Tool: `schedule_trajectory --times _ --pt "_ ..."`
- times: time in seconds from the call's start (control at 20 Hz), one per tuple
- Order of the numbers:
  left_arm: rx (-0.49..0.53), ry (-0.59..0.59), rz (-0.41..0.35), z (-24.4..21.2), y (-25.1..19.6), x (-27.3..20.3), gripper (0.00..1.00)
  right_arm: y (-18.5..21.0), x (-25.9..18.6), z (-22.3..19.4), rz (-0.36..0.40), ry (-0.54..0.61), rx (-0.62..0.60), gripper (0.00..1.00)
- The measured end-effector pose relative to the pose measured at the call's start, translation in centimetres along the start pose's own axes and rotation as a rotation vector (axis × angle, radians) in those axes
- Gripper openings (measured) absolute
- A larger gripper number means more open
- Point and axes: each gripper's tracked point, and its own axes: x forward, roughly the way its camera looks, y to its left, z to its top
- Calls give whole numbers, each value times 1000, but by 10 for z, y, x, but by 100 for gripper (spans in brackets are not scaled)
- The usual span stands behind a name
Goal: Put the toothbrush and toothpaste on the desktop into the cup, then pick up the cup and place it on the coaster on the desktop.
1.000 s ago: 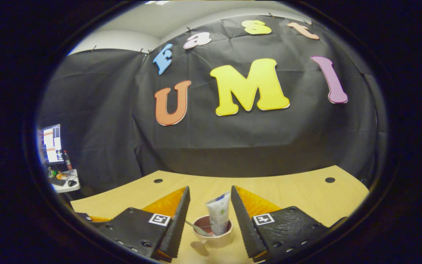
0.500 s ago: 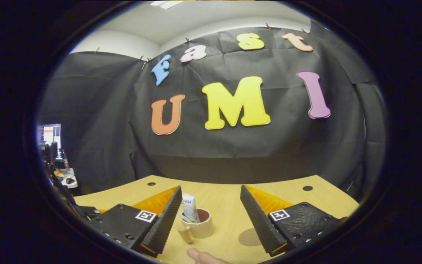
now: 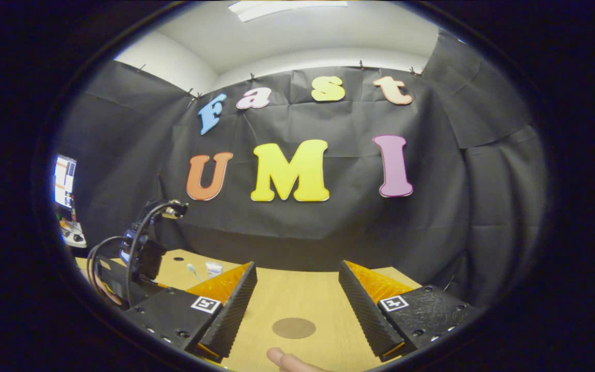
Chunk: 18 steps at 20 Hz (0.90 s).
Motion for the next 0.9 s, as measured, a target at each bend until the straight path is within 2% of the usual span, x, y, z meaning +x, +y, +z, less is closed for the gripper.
schedule_trajectory --times 0.1,0.25,0.4,0.6,0.7,0.75,0.9 --pt "1 95 -7 -4 -8 12 99 -18 -6 -6 -26 0 18 95" --pt "33 220 21 -2 -9 27 99 -22 -5 -4 -12 -1 70 98" --pt "75 315 55 2 -7 38 96 -29 -5 -2 -21 -8 69 96" --pt "26 504 72 -25 -8 50 92 -33 -5 -1 -7 3 134 95" --pt "14 564 69 -32 -4 55 85 -34 -4 -1 -12 -2 146 92" --pt "12 588 73 -34 -1 57 86 -35 -4 -1 -15 -3 146 95" --pt "8 611 60 -33 -1 62 74 -30 -4 -2 1 -5 149 96"
